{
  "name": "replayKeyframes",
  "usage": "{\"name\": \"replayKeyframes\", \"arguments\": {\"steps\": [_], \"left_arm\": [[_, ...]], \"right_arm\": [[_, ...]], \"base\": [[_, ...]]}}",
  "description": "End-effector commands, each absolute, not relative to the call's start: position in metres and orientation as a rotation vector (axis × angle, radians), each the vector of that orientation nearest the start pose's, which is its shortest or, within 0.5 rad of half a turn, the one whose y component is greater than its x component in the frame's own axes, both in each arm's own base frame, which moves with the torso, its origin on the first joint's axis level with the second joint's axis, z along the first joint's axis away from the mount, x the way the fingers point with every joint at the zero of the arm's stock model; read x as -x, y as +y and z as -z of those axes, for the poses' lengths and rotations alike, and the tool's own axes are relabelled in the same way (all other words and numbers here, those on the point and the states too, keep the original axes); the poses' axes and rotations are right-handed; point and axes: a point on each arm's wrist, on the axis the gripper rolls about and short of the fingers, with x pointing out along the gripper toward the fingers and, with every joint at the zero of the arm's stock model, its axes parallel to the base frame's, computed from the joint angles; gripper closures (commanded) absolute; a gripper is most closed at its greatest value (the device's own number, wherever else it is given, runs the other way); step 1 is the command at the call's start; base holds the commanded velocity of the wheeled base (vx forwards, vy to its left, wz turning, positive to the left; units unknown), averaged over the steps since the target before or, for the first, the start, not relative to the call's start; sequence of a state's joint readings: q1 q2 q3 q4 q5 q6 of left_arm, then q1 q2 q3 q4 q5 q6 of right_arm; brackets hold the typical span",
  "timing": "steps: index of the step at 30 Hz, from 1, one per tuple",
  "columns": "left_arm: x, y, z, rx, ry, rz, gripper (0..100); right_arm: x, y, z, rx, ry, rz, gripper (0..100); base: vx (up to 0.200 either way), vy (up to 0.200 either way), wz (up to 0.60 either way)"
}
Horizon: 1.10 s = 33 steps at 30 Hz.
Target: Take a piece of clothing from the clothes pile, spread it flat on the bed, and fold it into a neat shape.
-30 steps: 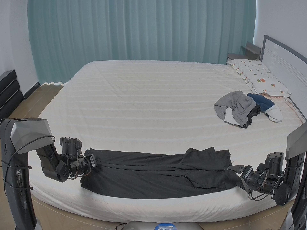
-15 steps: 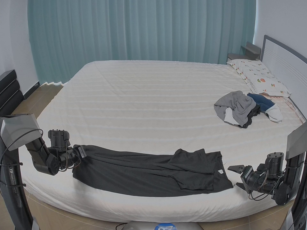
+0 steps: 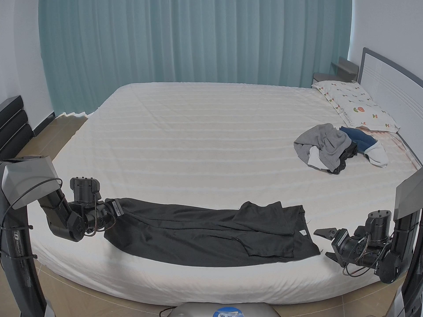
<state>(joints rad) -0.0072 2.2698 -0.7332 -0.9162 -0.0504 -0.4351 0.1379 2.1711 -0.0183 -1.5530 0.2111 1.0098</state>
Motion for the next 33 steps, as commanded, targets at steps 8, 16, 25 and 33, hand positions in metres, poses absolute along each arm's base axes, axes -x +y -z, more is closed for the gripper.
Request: {"name": "replayKeyframes", "arguments": {"steps": [8, 16, 25, 33], "left_arm": [[-0.364, -0.008, -0.002, 0.472, 0.597, -0.077, 100], [-0.361, -0.034, -0.014, 0.484, 0.588, -0.027, 100], [-0.355, -0.067, -0.034, 0.442, 0.554, 0.009, 100], [-0.343, -0.104, -0.048, 0.389, 0.575, 0.043, 100]], "right_arm": [[-0.219, 0.035, -0.004, -0.992, 0.710, -0.013, 0], [-0.219, 0.035, -0.003, -0.993, 0.714, -0.010, 0], [-0.219, 0.036, 0.003, -1.004, 0.759, -0.027, 0], [-0.221, 0.040, 0.008, -1.065, 0.790, -0.026, 0]], "base": [[0.000, 0.000, 0.00], [0.000, -0.150, 0.00], [0.000, -0.200, 0.00], [0.000, -0.200, 0.00]]}}
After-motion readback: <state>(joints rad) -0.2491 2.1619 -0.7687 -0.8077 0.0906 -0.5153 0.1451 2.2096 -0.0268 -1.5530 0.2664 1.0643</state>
